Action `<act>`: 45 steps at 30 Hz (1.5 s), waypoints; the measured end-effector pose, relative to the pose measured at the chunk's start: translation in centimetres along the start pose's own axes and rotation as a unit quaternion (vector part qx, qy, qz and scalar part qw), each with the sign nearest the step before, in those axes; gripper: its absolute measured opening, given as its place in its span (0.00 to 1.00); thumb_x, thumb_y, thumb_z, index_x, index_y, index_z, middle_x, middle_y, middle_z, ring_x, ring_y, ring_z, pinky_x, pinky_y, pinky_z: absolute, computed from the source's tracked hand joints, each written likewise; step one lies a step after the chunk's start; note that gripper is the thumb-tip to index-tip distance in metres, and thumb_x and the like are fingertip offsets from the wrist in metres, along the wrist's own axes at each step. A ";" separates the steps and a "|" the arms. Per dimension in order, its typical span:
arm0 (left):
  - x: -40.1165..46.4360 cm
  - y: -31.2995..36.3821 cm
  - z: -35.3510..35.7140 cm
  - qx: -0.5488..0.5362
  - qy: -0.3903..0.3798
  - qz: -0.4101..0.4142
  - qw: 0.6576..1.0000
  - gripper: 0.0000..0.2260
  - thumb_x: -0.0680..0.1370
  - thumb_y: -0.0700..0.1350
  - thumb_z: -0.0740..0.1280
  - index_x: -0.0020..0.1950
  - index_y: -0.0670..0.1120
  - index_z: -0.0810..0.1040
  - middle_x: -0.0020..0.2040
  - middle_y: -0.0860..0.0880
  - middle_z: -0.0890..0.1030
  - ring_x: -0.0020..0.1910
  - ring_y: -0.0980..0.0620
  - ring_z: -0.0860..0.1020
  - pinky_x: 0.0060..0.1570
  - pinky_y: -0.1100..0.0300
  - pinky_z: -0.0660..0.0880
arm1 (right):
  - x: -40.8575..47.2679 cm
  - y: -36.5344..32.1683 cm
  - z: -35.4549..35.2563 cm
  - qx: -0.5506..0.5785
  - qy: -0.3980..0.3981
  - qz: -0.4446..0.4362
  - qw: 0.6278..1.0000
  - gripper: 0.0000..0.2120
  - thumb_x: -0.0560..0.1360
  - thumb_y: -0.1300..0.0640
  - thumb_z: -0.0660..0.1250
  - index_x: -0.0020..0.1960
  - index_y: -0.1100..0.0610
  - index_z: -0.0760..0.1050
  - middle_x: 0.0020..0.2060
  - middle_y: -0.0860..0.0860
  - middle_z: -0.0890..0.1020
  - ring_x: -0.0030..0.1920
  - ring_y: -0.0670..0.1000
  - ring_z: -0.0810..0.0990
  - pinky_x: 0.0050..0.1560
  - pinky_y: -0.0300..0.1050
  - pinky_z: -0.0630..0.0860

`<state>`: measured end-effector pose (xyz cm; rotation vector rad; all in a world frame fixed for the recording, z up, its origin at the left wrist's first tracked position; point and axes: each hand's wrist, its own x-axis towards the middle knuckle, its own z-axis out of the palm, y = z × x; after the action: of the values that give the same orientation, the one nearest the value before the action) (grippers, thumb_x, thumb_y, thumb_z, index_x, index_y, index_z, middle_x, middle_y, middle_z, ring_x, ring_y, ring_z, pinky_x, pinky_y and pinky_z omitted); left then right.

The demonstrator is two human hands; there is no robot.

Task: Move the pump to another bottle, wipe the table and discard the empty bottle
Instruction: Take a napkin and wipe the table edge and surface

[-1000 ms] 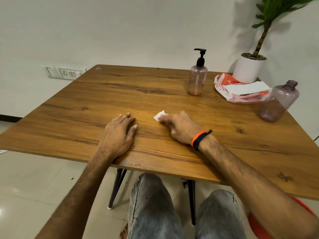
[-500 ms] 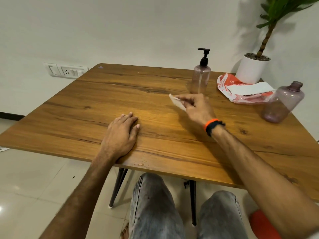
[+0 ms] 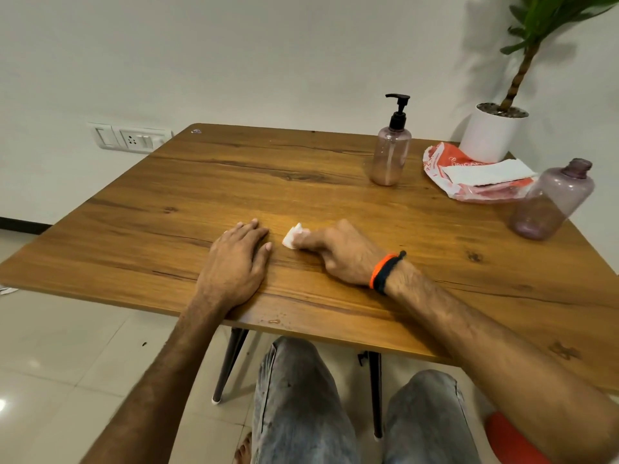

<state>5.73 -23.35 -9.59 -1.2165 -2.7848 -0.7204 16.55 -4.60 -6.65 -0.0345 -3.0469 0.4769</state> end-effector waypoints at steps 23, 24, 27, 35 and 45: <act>-0.2 0.0 -0.2 -0.007 -0.007 0.004 1.000 0.21 0.83 0.52 0.56 0.74 0.48 0.67 0.77 0.48 0.64 0.77 0.49 0.59 0.76 0.45 0.56 | 0.7 6.5 -1.9 -0.006 0.069 0.161 0.985 0.23 0.78 0.66 0.59 0.68 0.47 0.74 0.66 0.58 0.77 0.64 0.60 0.76 0.67 0.52 0.72; -0.1 0.0 -0.2 -0.007 -0.007 0.005 1.000 0.21 0.83 0.52 0.56 0.74 0.48 0.67 0.77 0.48 0.64 0.77 0.49 0.59 0.76 0.46 0.56 | 0.0 5.5 -1.5 -0.007 0.058 0.136 0.989 0.24 0.77 0.67 0.59 0.68 0.47 0.74 0.66 0.58 0.77 0.65 0.59 0.76 0.67 0.52 0.72; -0.1 0.1 -0.1 -0.003 -0.003 0.002 1.000 0.21 0.82 0.53 0.56 0.74 0.49 0.68 0.77 0.49 0.65 0.77 0.49 0.59 0.76 0.46 0.56 | -2.9 1.9 -0.2 -0.005 0.034 0.041 0.999 0.26 0.75 0.69 0.59 0.69 0.50 0.73 0.67 0.56 0.77 0.66 0.57 0.75 0.68 0.53 0.71; -0.1 0.0 -0.1 -0.003 -0.001 0.002 1.000 0.21 0.82 0.53 0.56 0.74 0.49 0.68 0.77 0.49 0.65 0.77 0.49 0.60 0.75 0.46 0.57 | -5.1 1.4 -2.1 0.152 0.092 0.051 0.983 0.21 0.78 0.65 0.61 0.66 0.47 0.76 0.65 0.46 0.78 0.66 0.45 0.74 0.66 0.36 0.68; -0.1 0.2 -0.1 -0.007 0.000 0.003 1.000 0.20 0.82 0.52 0.57 0.73 0.48 0.69 0.76 0.48 0.66 0.77 0.48 0.61 0.75 0.44 0.59 | -1.8 8.9 -3.7 -0.031 0.076 0.221 0.972 0.24 0.78 0.67 0.59 0.70 0.48 0.72 0.67 0.58 0.75 0.64 0.59 0.76 0.66 0.52 0.73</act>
<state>5.88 -23.38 -9.43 -1.2275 -2.7792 -0.7413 18.66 4.96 -5.97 -0.7287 -2.8898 0.3775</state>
